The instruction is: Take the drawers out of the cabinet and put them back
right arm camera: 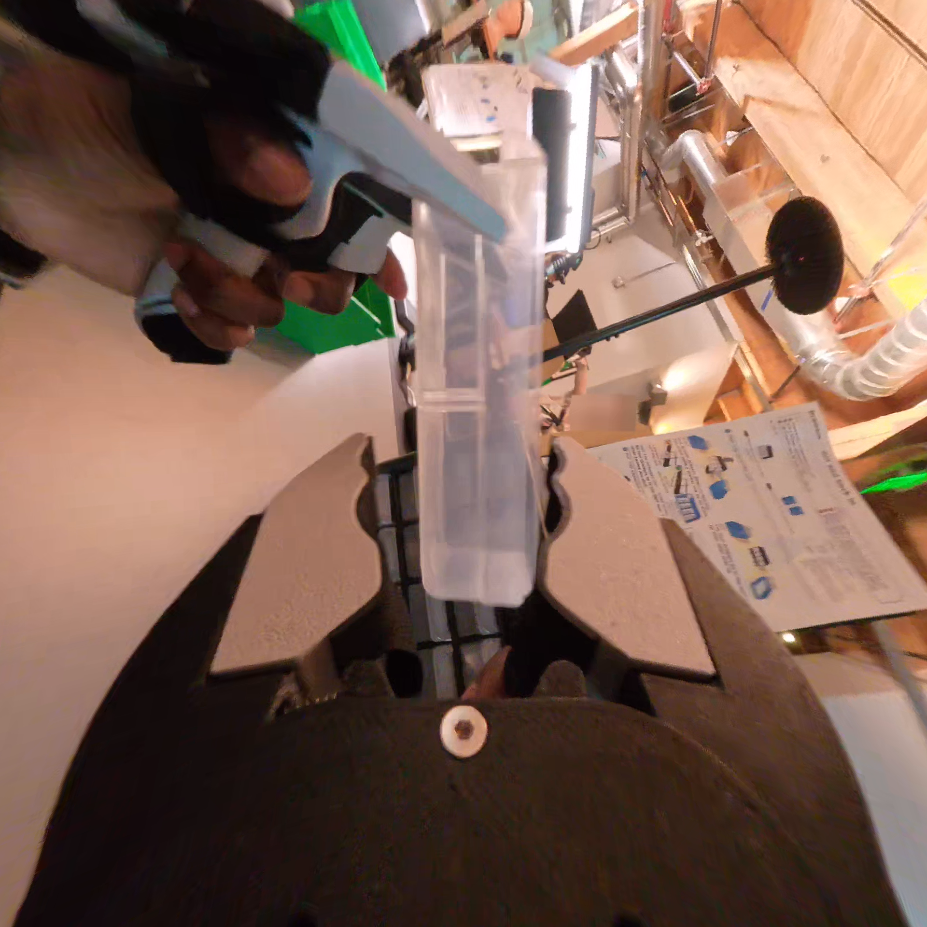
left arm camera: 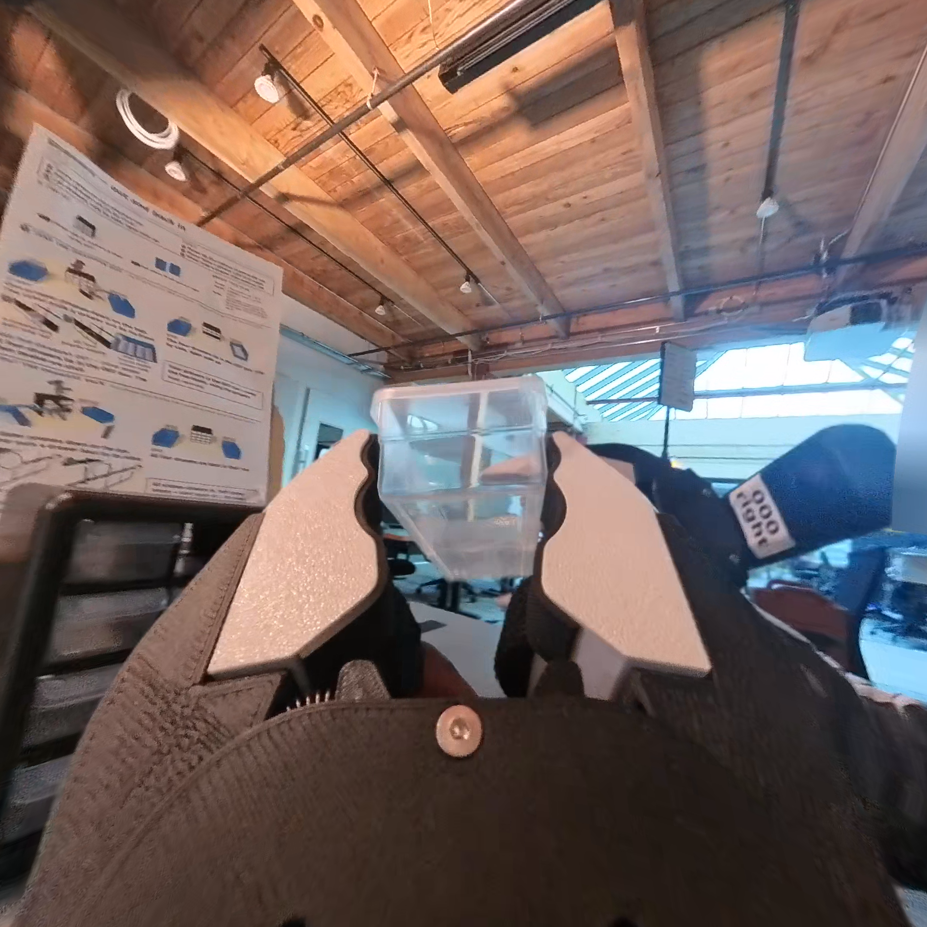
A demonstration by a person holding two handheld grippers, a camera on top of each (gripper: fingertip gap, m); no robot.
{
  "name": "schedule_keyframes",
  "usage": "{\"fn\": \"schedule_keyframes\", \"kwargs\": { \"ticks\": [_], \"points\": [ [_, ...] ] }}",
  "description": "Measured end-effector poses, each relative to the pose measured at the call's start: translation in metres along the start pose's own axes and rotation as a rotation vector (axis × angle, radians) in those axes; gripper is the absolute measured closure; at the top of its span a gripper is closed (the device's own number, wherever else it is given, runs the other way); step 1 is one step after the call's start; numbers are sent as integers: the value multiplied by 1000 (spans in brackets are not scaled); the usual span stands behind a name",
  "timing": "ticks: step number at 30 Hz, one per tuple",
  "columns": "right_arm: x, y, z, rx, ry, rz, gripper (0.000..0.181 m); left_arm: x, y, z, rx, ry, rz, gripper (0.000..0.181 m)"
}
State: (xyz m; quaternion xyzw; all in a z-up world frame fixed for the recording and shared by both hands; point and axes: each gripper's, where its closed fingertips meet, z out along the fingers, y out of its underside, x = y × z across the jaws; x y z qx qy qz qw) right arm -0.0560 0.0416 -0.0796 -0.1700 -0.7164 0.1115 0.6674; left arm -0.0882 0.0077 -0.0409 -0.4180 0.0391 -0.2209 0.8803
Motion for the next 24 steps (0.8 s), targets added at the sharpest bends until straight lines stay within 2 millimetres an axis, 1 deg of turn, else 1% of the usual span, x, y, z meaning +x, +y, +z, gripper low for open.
{"fn": "schedule_keyframes", "kwargs": {
  "ticks": [1,3,5,6,7,9,10,13,16,19,22,23,24],
  "points": [
    [-1,1,2,-16,18,-40,135,1,3,0,-8,3,-6,118],
    [2,9,3,-80,48,-92,135,0,12,0,-92,5,53,118],
    [6,15,0,-113,69,-187,136,2,24,0,-244,35,93,118],
    [7,18,-2,-130,76,-246,136,2,30,-2,-330,55,121,115],
    [8,20,-4,-140,83,-311,136,1,35,-4,-398,58,148,108],
    [7,20,-5,-144,82,-405,136,0,38,-5,-476,69,175,106],
    [6,19,-4,-137,77,-420,136,3,40,-5,-500,83,179,106],
    [6,17,-3,-121,77,-448,137,1,43,-4,-523,67,227,109],
    [4,20,-2,-108,59,-450,137,2,46,-5,-519,64,235,111],
    [5,25,-1,-112,55,-451,137,1,49,-6,-522,26,222,112],
    [11,25,1,-72,77,-385,136,-3,46,-2,-461,-21,221,111],
    [14,26,1,-56,79,-344,135,-7,44,-1,-434,-54,232,112],
    [20,27,1,-43,83,-286,132,-15,41,-1,-402,-114,254,113]
  ]
}}
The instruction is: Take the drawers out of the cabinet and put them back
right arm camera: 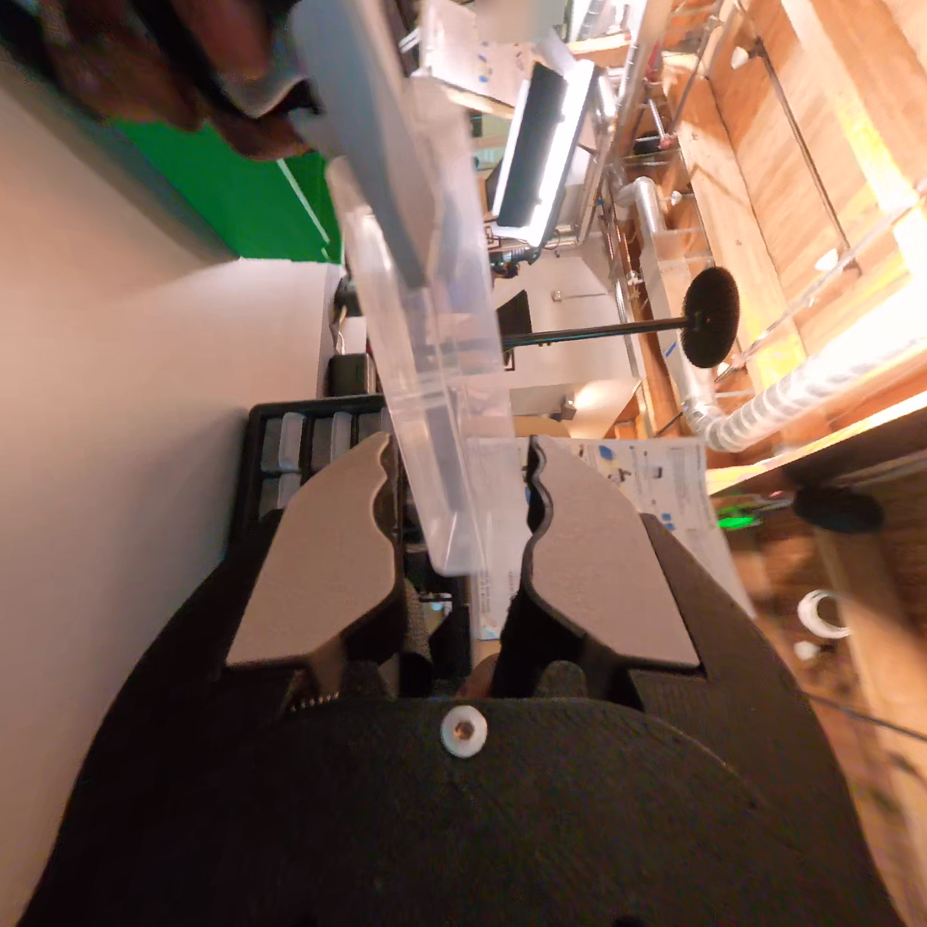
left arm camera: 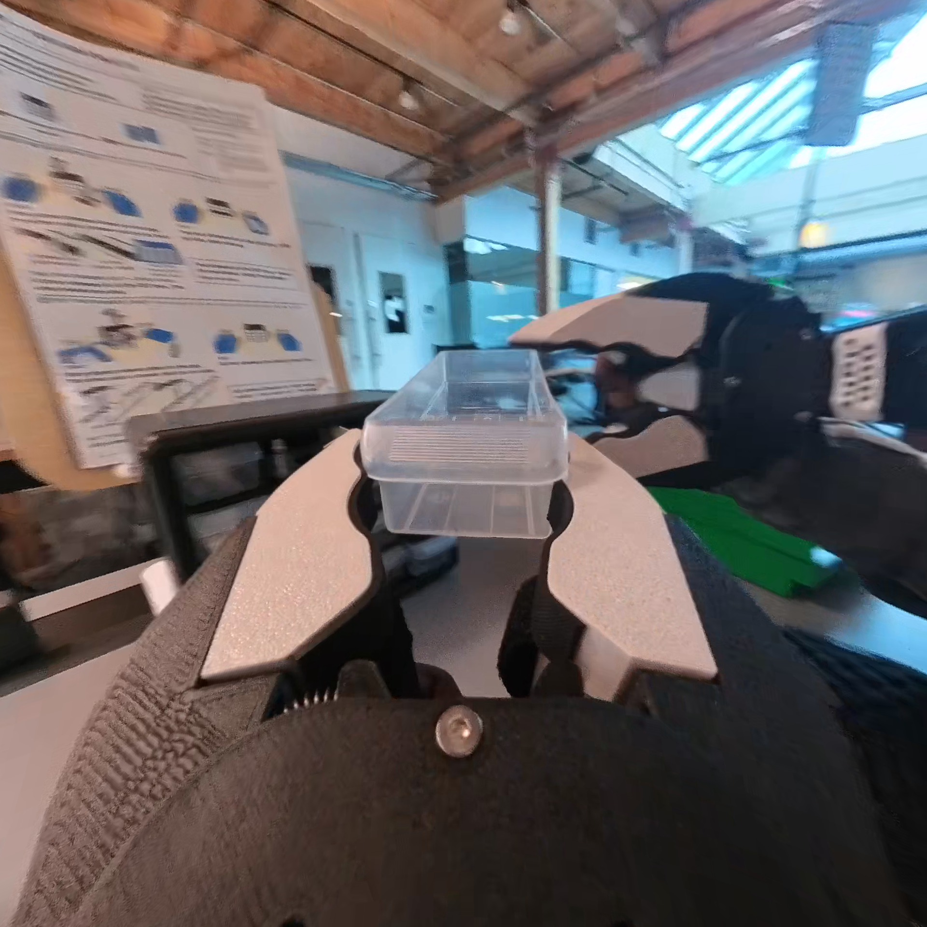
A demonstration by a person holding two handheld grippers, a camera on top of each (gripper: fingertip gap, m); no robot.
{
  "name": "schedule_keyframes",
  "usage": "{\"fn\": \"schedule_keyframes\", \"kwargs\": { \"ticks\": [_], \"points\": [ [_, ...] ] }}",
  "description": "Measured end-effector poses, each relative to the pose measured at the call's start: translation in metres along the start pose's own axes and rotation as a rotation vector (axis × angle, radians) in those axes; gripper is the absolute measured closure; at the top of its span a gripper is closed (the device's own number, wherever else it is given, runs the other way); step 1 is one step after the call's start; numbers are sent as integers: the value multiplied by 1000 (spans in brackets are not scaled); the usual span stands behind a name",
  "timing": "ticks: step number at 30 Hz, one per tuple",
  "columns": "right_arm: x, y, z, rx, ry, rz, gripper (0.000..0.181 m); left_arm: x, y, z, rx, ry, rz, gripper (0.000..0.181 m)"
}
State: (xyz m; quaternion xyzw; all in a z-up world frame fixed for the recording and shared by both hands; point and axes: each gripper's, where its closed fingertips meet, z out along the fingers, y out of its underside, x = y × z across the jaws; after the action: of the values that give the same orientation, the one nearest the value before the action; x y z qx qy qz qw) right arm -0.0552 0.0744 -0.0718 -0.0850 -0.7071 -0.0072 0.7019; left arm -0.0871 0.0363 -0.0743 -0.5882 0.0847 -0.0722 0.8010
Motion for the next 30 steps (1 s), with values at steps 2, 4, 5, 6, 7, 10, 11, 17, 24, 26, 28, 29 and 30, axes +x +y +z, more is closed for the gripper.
{"fn": "schedule_keyframes", "kwargs": {
  "ticks": [2,4,5,6,7,10,11,17,24,26,28,29,30],
  "points": [
    [16,12,-1,29,8,175,121,-24,-3,-3,59,-152,-6,113],
    [36,39,-1,41,7,420,122,-46,-4,-8,102,-299,9,113],
    [46,60,3,14,14,545,126,-52,0,-8,93,-348,52,113],
    [53,88,9,-53,20,667,130,-54,4,-7,73,-380,98,112],
    [53,116,16,-136,-14,788,134,-54,10,-5,47,-393,137,113],
    [30,171,41,-294,-291,1140,144,-54,23,2,9,-429,161,112],
    [25,187,48,-363,-361,1251,149,-56,26,3,0,-450,163,112],
    [11,241,79,-687,-529,1355,178,-60,52,27,-52,-501,107,112],
    [9,245,83,-832,-480,1200,181,-65,75,62,-119,-559,114,112],
    [8,245,83,-835,-478,1210,181,-67,76,64,-129,-597,154,112],
    [8,245,83,-826,-476,1235,181,-70,74,63,-129,-633,214,112],
    [9,245,83,-818,-474,1249,181,-72,74,63,-132,-648,214,112],
    [9,245,83,-807,-471,1260,181,-74,74,62,-131,-663,204,112]
  ]
}}
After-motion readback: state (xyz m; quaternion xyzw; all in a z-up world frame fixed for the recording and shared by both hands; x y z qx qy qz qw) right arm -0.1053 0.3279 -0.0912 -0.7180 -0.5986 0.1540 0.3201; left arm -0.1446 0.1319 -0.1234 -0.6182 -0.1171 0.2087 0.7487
